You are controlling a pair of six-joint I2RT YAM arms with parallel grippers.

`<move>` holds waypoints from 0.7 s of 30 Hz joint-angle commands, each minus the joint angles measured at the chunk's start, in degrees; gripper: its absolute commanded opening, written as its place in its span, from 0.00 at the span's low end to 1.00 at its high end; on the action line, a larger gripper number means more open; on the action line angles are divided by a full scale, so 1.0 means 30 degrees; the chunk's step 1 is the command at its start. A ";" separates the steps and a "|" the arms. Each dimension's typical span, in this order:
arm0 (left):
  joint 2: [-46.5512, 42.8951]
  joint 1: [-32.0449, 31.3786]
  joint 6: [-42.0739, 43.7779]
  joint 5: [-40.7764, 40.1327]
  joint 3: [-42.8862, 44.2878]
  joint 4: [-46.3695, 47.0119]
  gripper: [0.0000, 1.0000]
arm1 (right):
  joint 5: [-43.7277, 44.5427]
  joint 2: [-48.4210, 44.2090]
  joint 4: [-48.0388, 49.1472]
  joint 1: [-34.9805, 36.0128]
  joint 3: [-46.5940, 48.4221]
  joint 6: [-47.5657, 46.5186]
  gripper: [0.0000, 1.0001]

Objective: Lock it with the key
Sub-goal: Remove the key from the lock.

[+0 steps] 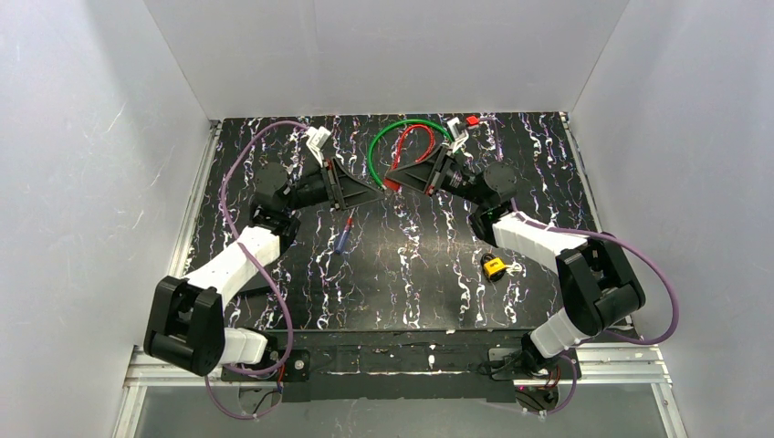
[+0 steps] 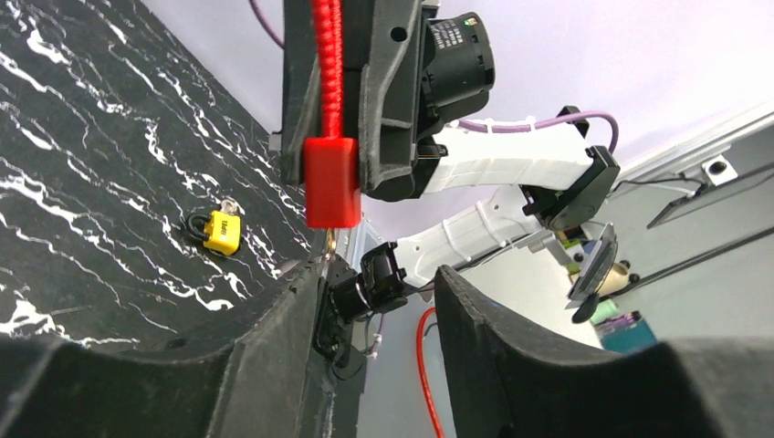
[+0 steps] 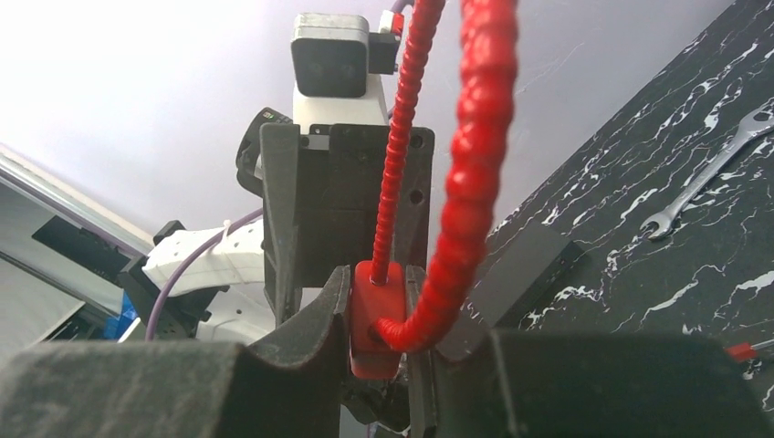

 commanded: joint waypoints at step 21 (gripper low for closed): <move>0.1426 -0.0787 -0.3893 -0.0609 -0.0673 0.5234 0.15 | 0.0311 -0.0071 0.3143 0.0730 0.0359 0.0570 0.01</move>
